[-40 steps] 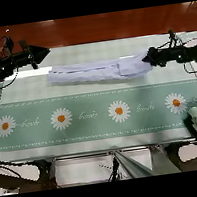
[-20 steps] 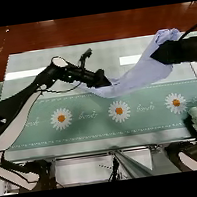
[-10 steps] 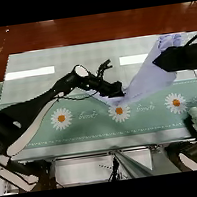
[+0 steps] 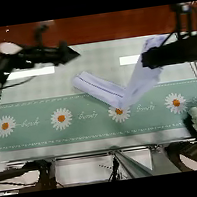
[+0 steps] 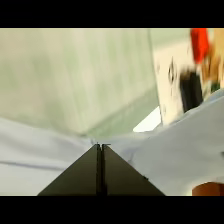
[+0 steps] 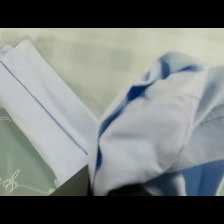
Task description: Fold the shirts.
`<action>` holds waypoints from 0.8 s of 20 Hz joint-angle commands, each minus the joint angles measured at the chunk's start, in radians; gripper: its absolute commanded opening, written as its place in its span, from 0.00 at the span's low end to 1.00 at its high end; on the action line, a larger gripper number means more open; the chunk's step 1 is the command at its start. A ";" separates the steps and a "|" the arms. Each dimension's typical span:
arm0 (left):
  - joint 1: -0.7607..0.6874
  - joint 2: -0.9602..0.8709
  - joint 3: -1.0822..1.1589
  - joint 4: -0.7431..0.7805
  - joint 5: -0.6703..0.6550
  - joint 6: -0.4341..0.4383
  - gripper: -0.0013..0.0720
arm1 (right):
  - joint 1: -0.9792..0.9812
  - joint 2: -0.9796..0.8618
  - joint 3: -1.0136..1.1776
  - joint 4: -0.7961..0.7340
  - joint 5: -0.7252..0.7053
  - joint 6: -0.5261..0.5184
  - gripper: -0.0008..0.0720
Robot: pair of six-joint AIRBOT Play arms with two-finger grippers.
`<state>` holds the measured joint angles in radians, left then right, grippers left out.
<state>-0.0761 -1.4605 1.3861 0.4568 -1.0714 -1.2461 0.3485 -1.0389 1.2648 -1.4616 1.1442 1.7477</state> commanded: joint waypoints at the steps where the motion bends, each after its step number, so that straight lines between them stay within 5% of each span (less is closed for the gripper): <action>1: 0.247 0.177 0.001 0.000 -0.058 0.003 0.05 | 0.072 -0.179 0.000 0.038 -0.204 0.005 0.06; 9: 0.482 0.372 0.000 0.000 -0.275 0.004 0.05 | 0.241 -0.515 0.000 0.403 -0.676 0.004 0.06; 12: 0.447 0.388 0.000 0.000 -0.285 0.006 0.05 | 0.269 -0.562 0.000 0.572 -0.829 0.004 0.61; 16: 0.417 0.377 0.000 0.000 -0.288 0.030 0.05 | 0.222 -0.476 0.000 0.509 -0.782 -0.024 0.62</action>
<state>0.3527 -1.0863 1.3861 0.4568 -1.3472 -1.2270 0.5900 -1.5482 1.2648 -0.9600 0.3740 1.7462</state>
